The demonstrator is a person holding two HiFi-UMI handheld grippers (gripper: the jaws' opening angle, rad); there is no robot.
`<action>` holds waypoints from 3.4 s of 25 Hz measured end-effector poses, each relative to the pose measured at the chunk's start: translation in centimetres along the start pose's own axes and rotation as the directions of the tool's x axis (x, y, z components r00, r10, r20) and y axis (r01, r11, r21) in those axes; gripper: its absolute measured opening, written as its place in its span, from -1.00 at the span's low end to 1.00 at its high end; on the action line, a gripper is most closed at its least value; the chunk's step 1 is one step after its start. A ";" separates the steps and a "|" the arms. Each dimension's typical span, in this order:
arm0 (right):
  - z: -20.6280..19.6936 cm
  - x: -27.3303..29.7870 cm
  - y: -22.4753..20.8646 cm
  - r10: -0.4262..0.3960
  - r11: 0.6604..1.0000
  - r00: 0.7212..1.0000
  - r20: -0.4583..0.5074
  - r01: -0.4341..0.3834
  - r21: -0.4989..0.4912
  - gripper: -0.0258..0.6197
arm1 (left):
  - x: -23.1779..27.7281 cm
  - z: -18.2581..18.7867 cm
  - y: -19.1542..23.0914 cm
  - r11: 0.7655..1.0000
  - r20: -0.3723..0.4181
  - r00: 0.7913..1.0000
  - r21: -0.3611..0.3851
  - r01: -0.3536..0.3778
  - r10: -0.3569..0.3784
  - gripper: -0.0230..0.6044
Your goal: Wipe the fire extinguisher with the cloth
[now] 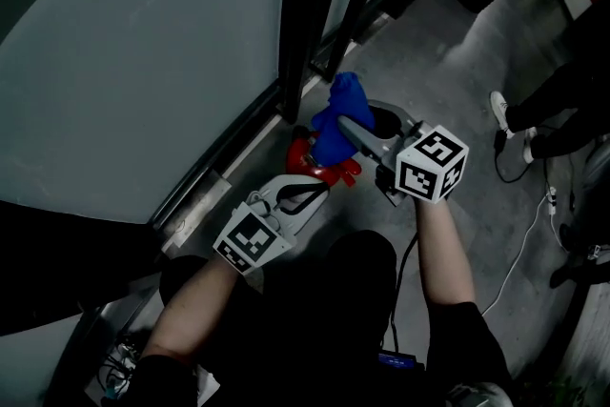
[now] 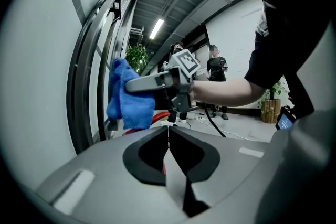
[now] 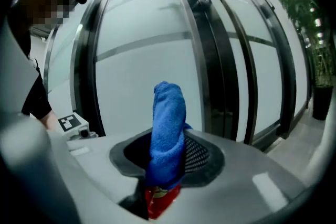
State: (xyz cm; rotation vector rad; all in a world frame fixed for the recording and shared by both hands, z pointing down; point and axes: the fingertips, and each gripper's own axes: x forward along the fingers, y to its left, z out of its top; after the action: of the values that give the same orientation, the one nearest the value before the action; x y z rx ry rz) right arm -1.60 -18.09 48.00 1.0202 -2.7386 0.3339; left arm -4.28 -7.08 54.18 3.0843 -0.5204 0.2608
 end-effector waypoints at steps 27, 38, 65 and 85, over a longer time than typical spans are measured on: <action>-18.7 -7.0 3.3 -0.242 0.577 0.960 0.138 0.029 0.816 -0.51 | 1.2 1.6 3.0 0.965 0.095 0.971 -0.168 -0.201 0.219 -0.84; -23.8 -3.6 2.3 -0.338 0.370 0.940 0.050 0.084 0.925 -0.51 | 0.2 1.3 2.2 0.967 0.078 0.978 -0.184 -0.177 0.194 -0.84; -36.1 -0.4 -0.5 -0.422 0.234 0.889 -0.178 0.296 0.926 -0.51 | 2.2 -2.9 -8.0 0.898 -0.002 0.911 -0.166 0.407 -0.413 -0.85; -45.7 2.0 -1.9 -0.378 0.047 0.872 -0.311 0.354 0.934 -0.51 | 0.5 -5.9 -10.3 0.864 -0.094 0.872 -0.224 0.452 -0.481 -0.85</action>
State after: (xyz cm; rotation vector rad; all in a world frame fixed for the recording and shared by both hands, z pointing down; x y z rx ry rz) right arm 3.09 -8.04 92.44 1.8845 -1.7544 2.2236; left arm -1.37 2.65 60.36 2.8465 0.2045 0.3945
